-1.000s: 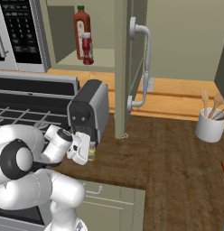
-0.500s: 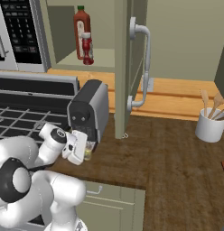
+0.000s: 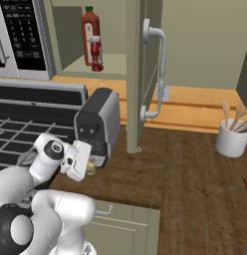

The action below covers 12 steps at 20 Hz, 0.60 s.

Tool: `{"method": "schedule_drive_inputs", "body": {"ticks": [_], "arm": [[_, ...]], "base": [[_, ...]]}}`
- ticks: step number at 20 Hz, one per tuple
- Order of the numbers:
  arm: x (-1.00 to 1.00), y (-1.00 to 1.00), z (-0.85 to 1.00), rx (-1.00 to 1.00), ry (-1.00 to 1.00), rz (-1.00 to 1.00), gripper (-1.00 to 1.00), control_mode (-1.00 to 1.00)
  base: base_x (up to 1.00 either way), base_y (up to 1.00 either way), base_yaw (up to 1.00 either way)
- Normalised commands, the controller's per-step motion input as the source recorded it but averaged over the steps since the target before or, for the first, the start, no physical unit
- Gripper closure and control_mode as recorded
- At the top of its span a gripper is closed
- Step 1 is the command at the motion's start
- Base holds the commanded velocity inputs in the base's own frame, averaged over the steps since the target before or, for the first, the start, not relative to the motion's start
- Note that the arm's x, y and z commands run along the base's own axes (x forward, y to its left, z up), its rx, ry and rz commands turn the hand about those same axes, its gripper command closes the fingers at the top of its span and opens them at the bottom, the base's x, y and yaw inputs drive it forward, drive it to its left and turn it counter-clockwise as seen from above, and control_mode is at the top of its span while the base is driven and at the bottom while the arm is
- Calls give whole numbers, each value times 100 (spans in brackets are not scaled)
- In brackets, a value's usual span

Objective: Put the shaker and condiment bottle from the counter next to their counterparts in the cabinet.

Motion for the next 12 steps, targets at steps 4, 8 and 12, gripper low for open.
{"method": "schedule_drive_inputs", "body": {"ticks": [4,8,12], "arm": [[-51,0,20,0,-13,0,100,-100],[-42,0,26,0,-12,0,100,-100],[-30,0,26,0,-8,0,100,-100]], "base": [[0,0,0],[0,0,0],[0,0,0]]}}
